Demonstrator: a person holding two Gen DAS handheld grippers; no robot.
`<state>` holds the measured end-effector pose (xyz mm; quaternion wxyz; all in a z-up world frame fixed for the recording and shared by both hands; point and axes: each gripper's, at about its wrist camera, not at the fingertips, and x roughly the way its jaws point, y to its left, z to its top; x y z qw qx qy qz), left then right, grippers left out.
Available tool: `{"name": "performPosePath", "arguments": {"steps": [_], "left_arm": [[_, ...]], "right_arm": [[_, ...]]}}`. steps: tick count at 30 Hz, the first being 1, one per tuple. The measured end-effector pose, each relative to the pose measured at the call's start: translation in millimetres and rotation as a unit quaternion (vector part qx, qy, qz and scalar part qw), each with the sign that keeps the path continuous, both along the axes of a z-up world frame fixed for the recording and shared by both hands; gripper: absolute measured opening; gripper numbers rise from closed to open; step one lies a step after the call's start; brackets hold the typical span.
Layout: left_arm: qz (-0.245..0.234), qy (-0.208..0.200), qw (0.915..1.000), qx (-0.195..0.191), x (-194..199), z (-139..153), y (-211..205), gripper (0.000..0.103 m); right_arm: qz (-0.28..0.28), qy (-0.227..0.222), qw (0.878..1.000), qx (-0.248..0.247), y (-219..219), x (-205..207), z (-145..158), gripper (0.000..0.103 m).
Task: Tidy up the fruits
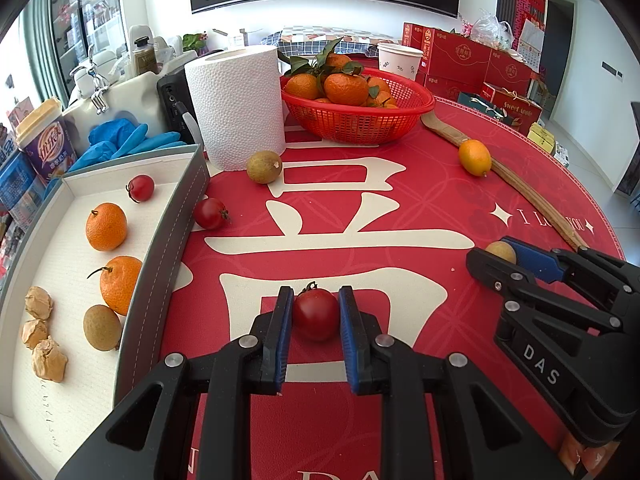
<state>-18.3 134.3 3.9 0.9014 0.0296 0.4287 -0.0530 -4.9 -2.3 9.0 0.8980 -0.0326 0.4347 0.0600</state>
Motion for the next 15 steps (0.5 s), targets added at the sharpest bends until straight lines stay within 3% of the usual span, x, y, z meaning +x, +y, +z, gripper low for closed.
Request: {"name": "performPosePath", "arguments": {"steps": [7, 12, 15], "left_arm": [[-0.001, 0.0, 1.0, -0.002, 0, 0, 0, 0.024], [-0.007, -0.007, 0.9996, -0.025, -2, 3, 4, 0.024], [-0.006, -0.026, 0.9995, -0.015, -6, 8, 4, 0.024]], "right_arm": [[0.001, 0.0, 1.0, -0.001, 2, 0, 0, 0.029], [-0.006, 0.004, 0.999, 0.051, -9, 0, 2, 0.029], [-0.006, -0.003, 0.998, 0.067, -13, -1, 5, 0.029]]}}
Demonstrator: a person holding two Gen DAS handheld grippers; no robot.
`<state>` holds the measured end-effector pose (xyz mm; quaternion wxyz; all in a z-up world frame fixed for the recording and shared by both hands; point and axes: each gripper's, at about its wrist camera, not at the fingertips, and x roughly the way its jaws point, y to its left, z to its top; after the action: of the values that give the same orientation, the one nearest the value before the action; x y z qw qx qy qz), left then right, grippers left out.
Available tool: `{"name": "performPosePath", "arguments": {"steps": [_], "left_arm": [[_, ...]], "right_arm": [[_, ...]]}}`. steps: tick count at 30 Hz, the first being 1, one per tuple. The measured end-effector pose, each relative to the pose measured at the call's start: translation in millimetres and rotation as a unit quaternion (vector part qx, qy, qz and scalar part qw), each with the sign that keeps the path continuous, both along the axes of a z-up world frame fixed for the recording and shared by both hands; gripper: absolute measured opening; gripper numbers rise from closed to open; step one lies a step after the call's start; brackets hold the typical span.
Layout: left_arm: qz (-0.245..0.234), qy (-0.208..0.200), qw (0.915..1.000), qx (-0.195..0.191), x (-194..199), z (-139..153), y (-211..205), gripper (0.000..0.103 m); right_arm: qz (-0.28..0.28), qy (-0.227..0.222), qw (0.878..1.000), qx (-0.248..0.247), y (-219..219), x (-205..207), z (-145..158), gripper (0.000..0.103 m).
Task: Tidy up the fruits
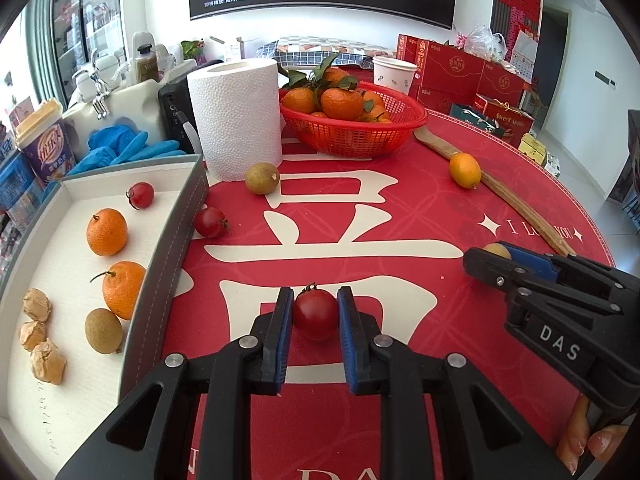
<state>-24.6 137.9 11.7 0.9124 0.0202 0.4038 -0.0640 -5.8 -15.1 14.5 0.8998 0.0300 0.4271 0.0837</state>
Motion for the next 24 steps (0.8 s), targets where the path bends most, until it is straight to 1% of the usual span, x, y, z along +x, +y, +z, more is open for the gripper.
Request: {"name": "performPosePath", "arguments": {"steps": [2, 4, 11, 19, 24], "left_arm": [[0.001, -0.012, 0.9999, 0.001, -3, 5, 1, 0.024], [0.002, -0.018, 0.9998, -0.008, -4, 10, 5, 0.024], [0.026, -0.029, 0.9988, -0.029, -6, 20, 27, 0.024], [0.038, -0.028, 0.9984, -0.032, -7, 18, 39, 0.024], [0.044, -0.034, 0.9977, -0.038, -10, 21, 46, 0.024]], "right_arm": [[0.002, 0.0, 1.0, 0.014, -2, 0, 1, 0.029], [0.001, 0.002, 1.0, 0.025, -4, 0, 1, 0.029], [-0.004, 0.002, 0.999, 0.042, -9, 1, 1, 0.029], [0.002, 0.002, 0.999, 0.044, -2, 1, 0, 0.029], [0.001, 0.005, 0.999, 0.042, -2, 2, -2, 0.029]]}}
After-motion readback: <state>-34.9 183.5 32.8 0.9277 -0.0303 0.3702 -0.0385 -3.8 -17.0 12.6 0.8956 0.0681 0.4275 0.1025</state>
